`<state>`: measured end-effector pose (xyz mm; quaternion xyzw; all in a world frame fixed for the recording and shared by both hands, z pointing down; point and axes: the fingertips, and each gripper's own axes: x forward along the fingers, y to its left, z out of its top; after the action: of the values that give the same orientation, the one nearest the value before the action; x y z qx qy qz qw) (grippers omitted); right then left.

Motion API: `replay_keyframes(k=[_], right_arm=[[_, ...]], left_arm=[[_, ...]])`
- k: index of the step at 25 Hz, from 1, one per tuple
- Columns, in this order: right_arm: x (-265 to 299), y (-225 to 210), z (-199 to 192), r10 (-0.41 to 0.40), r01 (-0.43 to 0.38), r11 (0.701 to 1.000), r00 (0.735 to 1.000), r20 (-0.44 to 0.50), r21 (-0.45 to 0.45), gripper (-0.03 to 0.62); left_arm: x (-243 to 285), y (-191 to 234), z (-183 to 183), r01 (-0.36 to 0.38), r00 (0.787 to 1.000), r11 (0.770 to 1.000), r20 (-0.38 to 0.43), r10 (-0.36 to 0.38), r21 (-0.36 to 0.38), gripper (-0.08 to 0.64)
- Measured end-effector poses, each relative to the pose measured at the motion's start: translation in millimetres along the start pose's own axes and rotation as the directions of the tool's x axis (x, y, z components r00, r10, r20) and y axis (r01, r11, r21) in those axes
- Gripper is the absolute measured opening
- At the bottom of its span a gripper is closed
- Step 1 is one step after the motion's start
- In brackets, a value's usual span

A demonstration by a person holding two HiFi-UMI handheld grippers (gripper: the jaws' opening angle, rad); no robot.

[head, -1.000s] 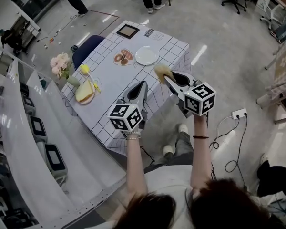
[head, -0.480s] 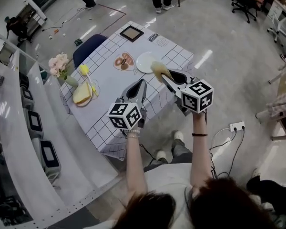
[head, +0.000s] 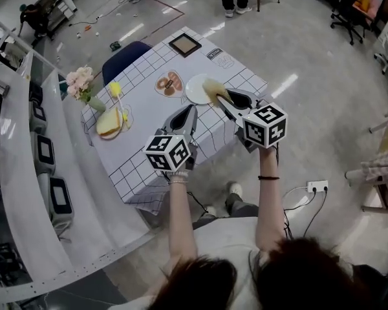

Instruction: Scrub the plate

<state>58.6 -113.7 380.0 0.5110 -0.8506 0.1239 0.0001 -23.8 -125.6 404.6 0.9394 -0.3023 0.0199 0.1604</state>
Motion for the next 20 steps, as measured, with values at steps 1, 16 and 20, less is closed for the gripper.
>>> replay_keyframes(k=[1, 16, 20], right_arm=[[1.5, -2.4, -1.3, 0.009, -0.009, 1.000, 1.000, -0.006, 0.002, 0.080], [21.6, -22.8, -19.1, 0.062, -0.059, 0.997, 0.997, -0.050, 0.043, 0.080], [32.6, -27.9, -27.8, 0.058, -0.055, 0.997, 0.995, -0.077, 0.045, 0.080]], left_arm=[[2.1, 0.2, -0.8, -0.011, 1.000, 1.000, -0.001, 0.011, -0.002, 0.011], [11.2, 13.1, -22.5, -0.114, 0.993, 0.991, -0.033, 0.112, -0.063, 0.011], [17.2, 26.1, -34.8, -0.124, 0.991, 0.988, -0.055, 0.120, -0.089, 0.011]])
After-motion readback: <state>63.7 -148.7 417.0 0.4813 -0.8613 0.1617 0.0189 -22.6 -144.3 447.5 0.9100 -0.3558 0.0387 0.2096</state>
